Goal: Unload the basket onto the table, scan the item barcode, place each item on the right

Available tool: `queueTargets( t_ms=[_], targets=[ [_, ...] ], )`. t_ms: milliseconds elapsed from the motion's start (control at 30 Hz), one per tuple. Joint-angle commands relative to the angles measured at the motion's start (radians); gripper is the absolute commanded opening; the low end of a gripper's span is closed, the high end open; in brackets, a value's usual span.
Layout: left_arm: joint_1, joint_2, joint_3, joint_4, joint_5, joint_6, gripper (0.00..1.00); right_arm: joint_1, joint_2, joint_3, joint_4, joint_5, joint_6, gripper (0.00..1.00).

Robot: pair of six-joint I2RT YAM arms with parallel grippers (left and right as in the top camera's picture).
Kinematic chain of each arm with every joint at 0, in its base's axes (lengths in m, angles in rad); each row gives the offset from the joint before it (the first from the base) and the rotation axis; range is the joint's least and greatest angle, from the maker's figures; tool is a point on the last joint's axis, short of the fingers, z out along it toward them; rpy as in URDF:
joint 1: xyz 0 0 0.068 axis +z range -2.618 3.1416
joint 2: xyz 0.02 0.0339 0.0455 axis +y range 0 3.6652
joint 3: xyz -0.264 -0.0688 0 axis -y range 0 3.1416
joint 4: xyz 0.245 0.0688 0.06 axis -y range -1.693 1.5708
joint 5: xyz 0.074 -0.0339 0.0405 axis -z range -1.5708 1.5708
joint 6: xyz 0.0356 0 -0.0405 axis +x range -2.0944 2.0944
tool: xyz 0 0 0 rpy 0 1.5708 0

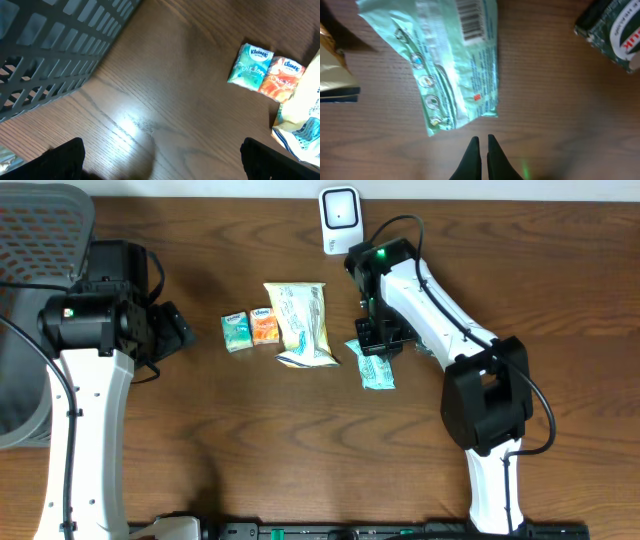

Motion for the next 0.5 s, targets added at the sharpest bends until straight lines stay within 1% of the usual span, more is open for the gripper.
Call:
queueTargets(
  t_ms=[0,100,233,300,333,433,467],
  targets=[
    [0.004,0.005,0.0,-0.003,-0.01,-0.009,0.98,0.034,-0.014,-0.017,0.014,0.015,-0.008,0.02],
    [0.004,0.005,0.0,-0.003,-0.01,-0.009,0.97,0.055,-0.014,-0.049,0.047,0.016,-0.008,0.03],
    [0.004,0.005,0.0,-0.003,-0.01,-0.009,0.98,0.067,-0.014,-0.143,0.142,0.015,-0.003,0.05],
    [0.004,0.005,0.0,-0.003,-0.01,-0.009,0.98,0.069,-0.014,-0.198,0.194,0.015,0.023,0.05],
    [0.004,0.005,0.0,-0.003,-0.01,-0.009,0.98,0.069,-0.014,-0.234,0.233,0.014,0.049,0.01],
    [0.004,0.005,0.0,-0.003,-0.01,-0.009,0.98,0.074,-0.014,-0.327,0.346,-0.022,0.075,0.01],
    [0.004,0.005,0.0,-0.003,-0.01,-0.009,0.98,0.075,-0.014,-0.333,0.355,-0.04,0.075,0.01]
  ],
)
